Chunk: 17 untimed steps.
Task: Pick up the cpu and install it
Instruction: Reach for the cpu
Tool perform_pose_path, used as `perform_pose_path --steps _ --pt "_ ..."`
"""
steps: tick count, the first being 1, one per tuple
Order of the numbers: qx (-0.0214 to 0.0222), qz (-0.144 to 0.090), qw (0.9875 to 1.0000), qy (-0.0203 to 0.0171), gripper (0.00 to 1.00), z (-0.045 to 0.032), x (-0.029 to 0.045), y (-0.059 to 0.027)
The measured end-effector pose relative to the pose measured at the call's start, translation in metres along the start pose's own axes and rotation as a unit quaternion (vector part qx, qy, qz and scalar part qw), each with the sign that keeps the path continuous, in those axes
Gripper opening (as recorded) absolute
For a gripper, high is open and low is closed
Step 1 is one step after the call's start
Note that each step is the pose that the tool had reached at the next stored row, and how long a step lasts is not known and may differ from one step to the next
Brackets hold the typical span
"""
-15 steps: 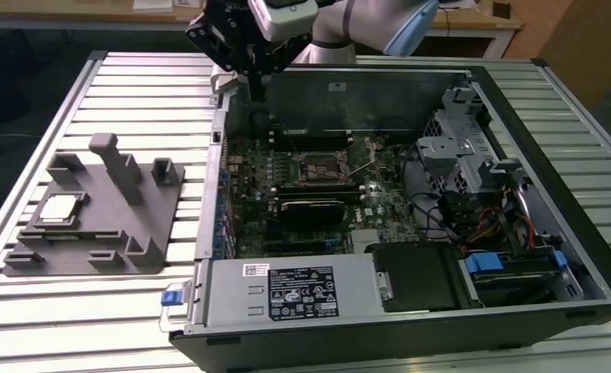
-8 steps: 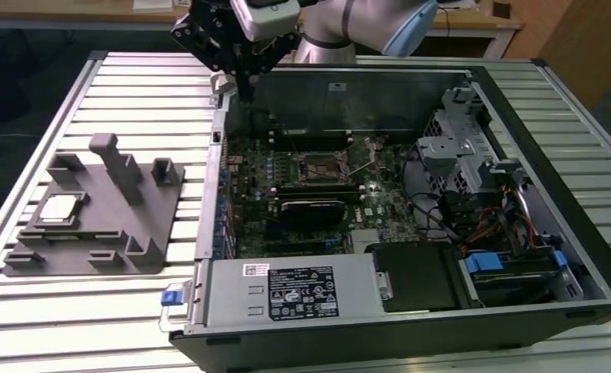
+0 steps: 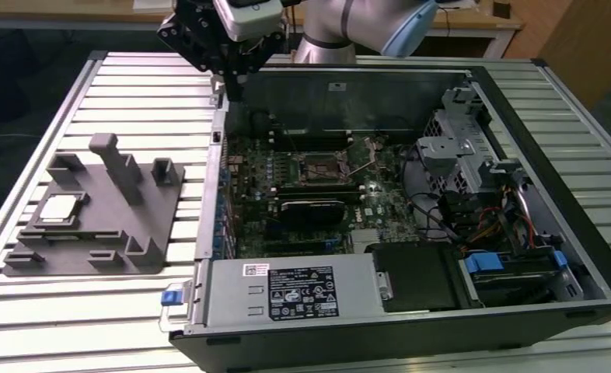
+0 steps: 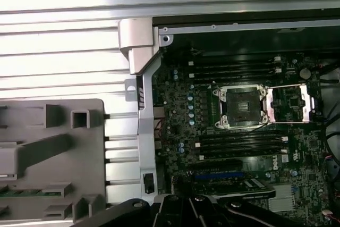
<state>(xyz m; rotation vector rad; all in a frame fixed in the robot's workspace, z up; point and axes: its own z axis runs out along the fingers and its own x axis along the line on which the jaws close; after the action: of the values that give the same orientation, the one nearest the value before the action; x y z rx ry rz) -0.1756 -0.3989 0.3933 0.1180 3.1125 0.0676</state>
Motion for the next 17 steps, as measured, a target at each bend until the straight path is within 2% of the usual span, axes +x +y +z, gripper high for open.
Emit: perform_pose_path --steps 17 --pt "0.0000 0.000 1.0000 0.0000 0.11 -0.0007 0.0303 -0.0023"
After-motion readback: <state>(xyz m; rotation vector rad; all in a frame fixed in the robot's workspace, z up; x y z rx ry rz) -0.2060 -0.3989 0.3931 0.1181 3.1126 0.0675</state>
